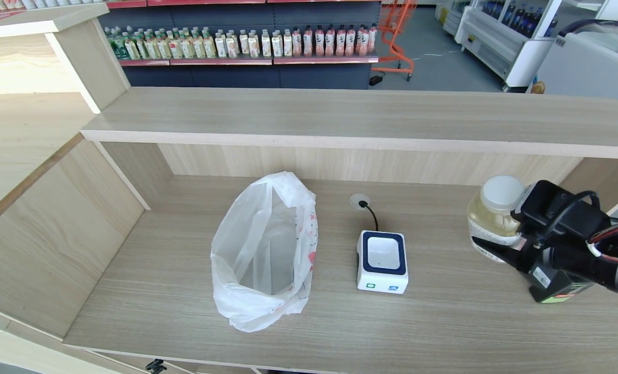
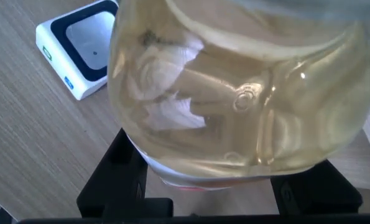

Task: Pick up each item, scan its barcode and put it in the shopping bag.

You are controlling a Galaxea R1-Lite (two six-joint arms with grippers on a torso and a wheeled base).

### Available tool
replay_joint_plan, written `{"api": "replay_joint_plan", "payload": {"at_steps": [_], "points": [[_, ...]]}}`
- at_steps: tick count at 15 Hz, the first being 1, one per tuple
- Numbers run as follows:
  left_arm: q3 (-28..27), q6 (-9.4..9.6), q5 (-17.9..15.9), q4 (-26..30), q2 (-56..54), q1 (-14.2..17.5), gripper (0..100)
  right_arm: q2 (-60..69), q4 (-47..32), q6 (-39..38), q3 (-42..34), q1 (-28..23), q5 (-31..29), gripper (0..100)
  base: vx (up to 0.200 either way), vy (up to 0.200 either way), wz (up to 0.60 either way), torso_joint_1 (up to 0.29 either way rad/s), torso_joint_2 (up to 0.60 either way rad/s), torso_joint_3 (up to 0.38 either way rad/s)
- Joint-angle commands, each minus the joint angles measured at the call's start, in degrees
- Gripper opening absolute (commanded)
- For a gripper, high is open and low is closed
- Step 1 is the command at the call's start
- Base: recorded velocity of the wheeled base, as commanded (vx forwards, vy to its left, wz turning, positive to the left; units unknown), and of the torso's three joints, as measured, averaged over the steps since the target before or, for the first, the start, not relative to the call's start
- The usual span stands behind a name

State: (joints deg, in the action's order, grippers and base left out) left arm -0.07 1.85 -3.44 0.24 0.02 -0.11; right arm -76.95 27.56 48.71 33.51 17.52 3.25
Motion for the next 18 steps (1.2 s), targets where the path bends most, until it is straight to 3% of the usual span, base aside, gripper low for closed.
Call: {"api": "replay_joint_plan", "payload": {"at_steps": [1, 11, 18], "points": [[-0.01, -0.01, 0.01, 0.02, 0.06, 0.02, 100, -4.79, 0.03, -0.11, 1.47, -0.2, 3.07, 0, 0.0, 0.0, 0.0, 0.0, 0.0, 0.0], [-0.01, -0.01, 0.01, 0.02, 0.06, 0.02, 100, -14.02, 9.35, 4.02, 0.15, -0.2, 15.99, 0, 0.0, 0.0, 0.0, 0.0, 0.0, 0.0], [-0.01, -0.01, 0.01, 0.02, 0.06, 0.02, 100, -27.55, 26.58, 9.47, 0.15, -3.54, 28.65, 0, 0.0, 0.0, 0.0, 0.0, 0.0, 0.0]]}}
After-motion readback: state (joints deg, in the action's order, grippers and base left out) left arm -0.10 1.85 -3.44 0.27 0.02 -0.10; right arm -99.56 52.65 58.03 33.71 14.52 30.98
